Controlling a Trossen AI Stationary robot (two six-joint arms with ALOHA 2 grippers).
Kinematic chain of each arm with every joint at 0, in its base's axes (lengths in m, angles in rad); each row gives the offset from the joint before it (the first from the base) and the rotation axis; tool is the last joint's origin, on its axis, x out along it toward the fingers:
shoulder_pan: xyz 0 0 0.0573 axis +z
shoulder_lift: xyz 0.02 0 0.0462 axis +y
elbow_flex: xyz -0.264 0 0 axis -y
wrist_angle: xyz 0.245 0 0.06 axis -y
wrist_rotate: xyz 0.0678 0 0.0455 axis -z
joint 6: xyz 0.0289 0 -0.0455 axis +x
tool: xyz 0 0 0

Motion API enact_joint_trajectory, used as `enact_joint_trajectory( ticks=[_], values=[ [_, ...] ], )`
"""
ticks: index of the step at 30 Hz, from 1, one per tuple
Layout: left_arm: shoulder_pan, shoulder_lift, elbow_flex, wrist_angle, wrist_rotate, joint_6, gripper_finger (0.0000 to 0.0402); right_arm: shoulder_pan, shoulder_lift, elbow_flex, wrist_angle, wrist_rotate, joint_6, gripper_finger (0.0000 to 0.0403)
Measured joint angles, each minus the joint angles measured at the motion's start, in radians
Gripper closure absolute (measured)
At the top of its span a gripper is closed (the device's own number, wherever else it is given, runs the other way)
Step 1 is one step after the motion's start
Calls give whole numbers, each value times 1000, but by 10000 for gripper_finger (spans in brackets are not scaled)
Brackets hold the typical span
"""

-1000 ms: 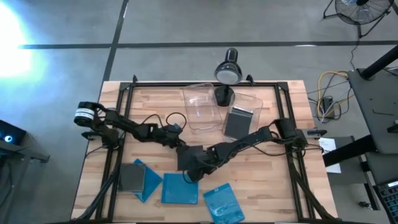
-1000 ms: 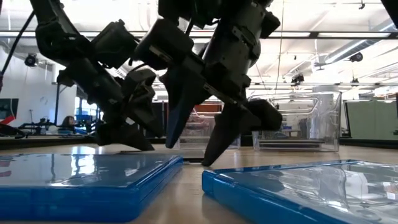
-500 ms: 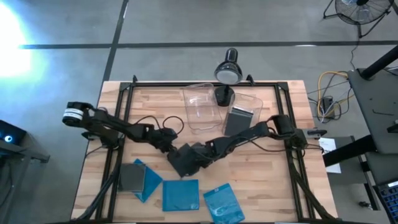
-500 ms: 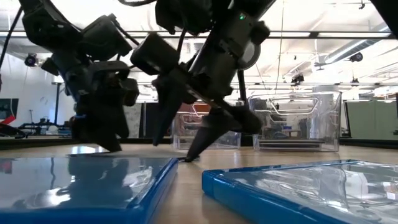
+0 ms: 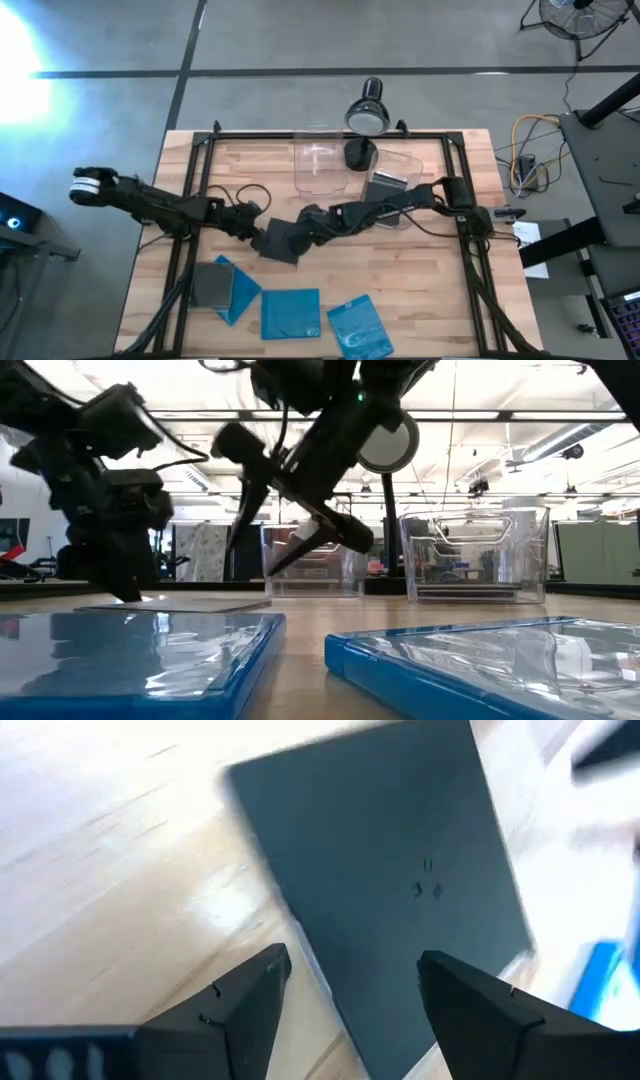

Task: Pick & place jewel cases by type
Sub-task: Put the black CD case into the right transparent bin

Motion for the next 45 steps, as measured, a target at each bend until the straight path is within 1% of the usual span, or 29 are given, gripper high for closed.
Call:
enact_joint_trajectory(
  ticks=[6,10,13,17,23,27,31,35,38,40,42,43,45],
  values=[
    [1,-99,-124,168,-39,-175,188,7,18,-1,-7,-16,59,179],
    [1,-110,-158,189,-53,-205,188,28,24,-1,-2,-23,85,179],
    [0,-85,-157,183,-66,-208,188,36,24,-2,-1,-22,102,179],
    [0,-37,-125,179,-75,-197,188,37,24,-2,7,-16,121,179],
    [-1,93,-50,206,-81,-138,188,39,24,-7,41,-19,126,179],
    [0,169,-11,278,-51,-113,188,40,24,-15,42,-18,129,179],
    [0,183,24,311,-20,-110,188,53,24,-32,27,-29,129,179],
    [-2,160,51,343,108,-96,188,74,23,-37,-51,-53,128,179],
    [-1,149,87,391,196,-96,188,94,22,-43,-77,-45,127,179],
    [-2,151,102,395,233,-103,188,103,21,-50,-84,-49,126,179],
    [-3,154,125,424,247,-113,188,111,20,-55,-81,-44,127,179],
    [-3,154,140,424,246,-113,188,114,20,-57,-81,-42,126,179],
    [-6,154,161,335,243,-90,188,120,20,-59,-80,-41,128,179]
  ],
)
